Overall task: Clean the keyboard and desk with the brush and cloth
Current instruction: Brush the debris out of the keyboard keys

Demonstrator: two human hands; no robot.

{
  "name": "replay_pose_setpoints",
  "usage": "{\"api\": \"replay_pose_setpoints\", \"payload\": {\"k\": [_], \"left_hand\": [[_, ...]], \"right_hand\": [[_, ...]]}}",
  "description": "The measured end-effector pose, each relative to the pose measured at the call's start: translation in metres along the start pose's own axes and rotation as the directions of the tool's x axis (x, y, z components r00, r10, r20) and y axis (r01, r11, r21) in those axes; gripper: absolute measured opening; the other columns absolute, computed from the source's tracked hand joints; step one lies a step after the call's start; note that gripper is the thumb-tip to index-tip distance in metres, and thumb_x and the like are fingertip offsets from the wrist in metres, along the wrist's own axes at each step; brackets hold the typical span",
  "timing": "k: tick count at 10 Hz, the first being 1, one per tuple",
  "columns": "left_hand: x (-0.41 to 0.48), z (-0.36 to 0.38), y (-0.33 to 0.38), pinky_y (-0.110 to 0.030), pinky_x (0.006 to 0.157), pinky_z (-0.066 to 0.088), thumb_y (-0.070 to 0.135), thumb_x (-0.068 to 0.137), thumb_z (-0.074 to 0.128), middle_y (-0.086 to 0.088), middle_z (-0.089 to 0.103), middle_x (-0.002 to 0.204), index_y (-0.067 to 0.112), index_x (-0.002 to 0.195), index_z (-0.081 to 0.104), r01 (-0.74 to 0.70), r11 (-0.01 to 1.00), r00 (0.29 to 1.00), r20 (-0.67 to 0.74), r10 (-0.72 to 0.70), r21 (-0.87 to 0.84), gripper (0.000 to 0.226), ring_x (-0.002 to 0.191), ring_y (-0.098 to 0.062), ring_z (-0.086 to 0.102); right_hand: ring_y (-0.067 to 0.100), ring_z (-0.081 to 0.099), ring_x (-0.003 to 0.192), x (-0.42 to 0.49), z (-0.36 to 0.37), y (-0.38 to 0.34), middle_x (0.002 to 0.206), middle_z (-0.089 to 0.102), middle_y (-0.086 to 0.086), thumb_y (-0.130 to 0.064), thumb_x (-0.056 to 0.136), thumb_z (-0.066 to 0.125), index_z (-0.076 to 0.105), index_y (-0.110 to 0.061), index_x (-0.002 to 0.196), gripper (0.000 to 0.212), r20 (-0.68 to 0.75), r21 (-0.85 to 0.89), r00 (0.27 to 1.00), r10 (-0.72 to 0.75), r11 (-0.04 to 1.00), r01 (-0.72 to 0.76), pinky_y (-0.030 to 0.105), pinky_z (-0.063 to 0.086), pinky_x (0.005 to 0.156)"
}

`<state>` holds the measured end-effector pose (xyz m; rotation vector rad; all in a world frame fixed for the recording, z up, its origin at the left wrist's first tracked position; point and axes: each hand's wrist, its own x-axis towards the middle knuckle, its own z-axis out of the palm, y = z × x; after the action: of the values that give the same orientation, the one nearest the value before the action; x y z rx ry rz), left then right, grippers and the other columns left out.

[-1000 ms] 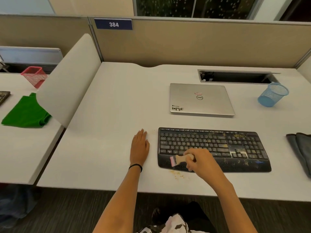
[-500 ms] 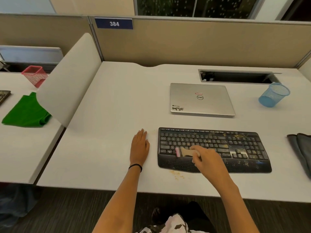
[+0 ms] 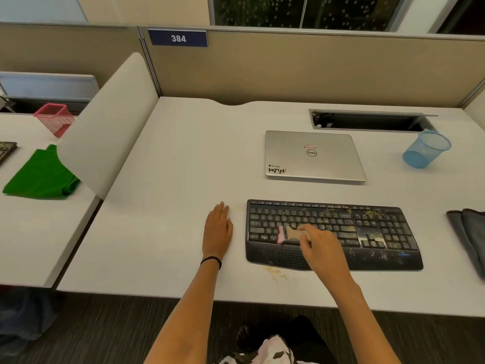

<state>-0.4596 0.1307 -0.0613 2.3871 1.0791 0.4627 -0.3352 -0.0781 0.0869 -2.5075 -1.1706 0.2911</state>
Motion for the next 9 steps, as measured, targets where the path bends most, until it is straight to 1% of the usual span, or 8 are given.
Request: {"api": "replay_pose_setpoints", "payload": {"k": [1, 2, 3, 5, 6, 7, 8, 9], "left_hand": [[0.001, 0.0, 0.0, -0.026, 0.115, 0.009, 0.014, 0.098, 0.039, -0.008, 0.032, 0.151, 0.008, 0.141, 0.039, 0.001, 1.0, 1.0, -0.003, -0.001, 0.002, 0.043, 0.141, -0.02, 0.026], [0.001, 0.001, 0.0, -0.027, 0.116, 0.01, 0.015, 0.099, 0.038, -0.007, 0.031, 0.152, 0.009, 0.142, 0.038, 0.002, 1.0, 1.0, 0.008, -0.002, 0.008, 0.044, 0.142, -0.019, 0.025], [0.0, 0.0, 0.0, -0.027, 0.116, 0.01, 0.016, 0.099, 0.038, -0.007, 0.031, 0.152, 0.009, 0.142, 0.037, 0.003, 1.0, 1.0, 0.005, -0.004, 0.005, 0.044, 0.142, -0.019, 0.024], [0.001, 0.0, 0.001, -0.026, 0.115, 0.009, 0.016, 0.099, 0.038, -0.007, 0.031, 0.152, 0.009, 0.143, 0.037, 0.006, 1.0, 1.0, 0.001, -0.006, 0.001, 0.044, 0.142, -0.019, 0.024], [0.0, 0.0, 0.001, -0.025, 0.115, 0.009, 0.016, 0.099, 0.038, -0.006, 0.031, 0.152, 0.009, 0.143, 0.037, 0.007, 1.0, 1.0, 0.0, -0.007, 0.004, 0.044, 0.142, -0.019, 0.024], [0.0, 0.001, 0.0, -0.024, 0.115, 0.007, 0.016, 0.099, 0.038, -0.006, 0.03, 0.152, 0.009, 0.143, 0.037, 0.004, 1.0, 1.0, 0.0, -0.004, 0.01, 0.044, 0.142, -0.019, 0.024], [0.001, 0.001, 0.0, -0.025, 0.115, 0.009, 0.016, 0.099, 0.038, -0.006, 0.031, 0.152, 0.009, 0.142, 0.038, 0.003, 1.0, 1.0, -0.001, -0.003, 0.015, 0.044, 0.142, -0.019, 0.025], [0.001, 0.001, -0.001, -0.028, 0.116, 0.013, 0.014, 0.098, 0.04, -0.008, 0.034, 0.151, 0.008, 0.141, 0.04, -0.008, 1.0, 1.0, -0.003, 0.008, 0.018, 0.043, 0.14, -0.021, 0.028]], "right_hand": [[0.004, 0.043, 0.047, 0.001, -0.004, 0.002, 0.078, 0.065, 0.002, -0.016, 0.097, 0.039, 0.06, -0.013, 0.116, 0.029, 0.062, 0.014, 0.998, -0.024, 1.0, 0.023, 0.015, 0.031, 0.045], [0.003, 0.042, 0.049, 0.003, -0.001, -0.001, 0.088, 0.068, 0.006, -0.017, 0.098, 0.038, 0.057, -0.014, 0.12, 0.03, 0.055, 0.015, 0.998, -0.027, 1.0, 0.026, 0.012, 0.032, 0.046], [0.003, 0.043, 0.05, 0.003, 0.003, -0.003, 0.086, 0.069, 0.005, -0.018, 0.099, 0.039, 0.055, -0.014, 0.125, 0.031, 0.018, 0.023, 1.0, -0.017, 1.0, 0.017, 0.011, 0.031, 0.047], [0.003, 0.044, 0.051, 0.0, 0.003, -0.007, 0.083, 0.065, 0.004, -0.016, 0.098, 0.037, 0.06, -0.011, 0.114, 0.028, 0.028, 0.033, 1.0, 0.009, 0.999, -0.01, 0.012, 0.028, 0.048], [0.01, 0.051, 0.055, 0.0, 0.008, -0.009, 0.086, 0.069, 0.007, -0.018, 0.098, 0.039, 0.058, -0.01, 0.121, 0.03, -0.033, 0.055, 0.998, 0.048, 0.997, -0.046, 0.016, 0.038, 0.053], [0.011, 0.051, 0.054, -0.002, 0.009, -0.011, 0.079, 0.067, 0.006, -0.017, 0.098, 0.041, 0.057, -0.009, 0.123, 0.031, -0.043, 0.064, 0.998, 0.046, 0.997, -0.044, 0.015, 0.038, 0.051], [0.006, 0.05, 0.058, -0.004, 0.003, -0.01, 0.091, 0.068, 0.006, -0.017, 0.098, 0.039, 0.058, -0.013, 0.121, 0.03, 0.014, 0.04, 1.0, 0.021, 0.999, -0.021, 0.014, 0.039, 0.055], [0.002, 0.044, 0.055, -0.003, -0.009, -0.005, 0.09, 0.067, -0.001, -0.018, 0.097, 0.038, 0.06, -0.021, 0.115, 0.028, 0.149, -0.057, 0.988, -0.028, 0.998, 0.037, 0.016, 0.037, 0.05]]}}
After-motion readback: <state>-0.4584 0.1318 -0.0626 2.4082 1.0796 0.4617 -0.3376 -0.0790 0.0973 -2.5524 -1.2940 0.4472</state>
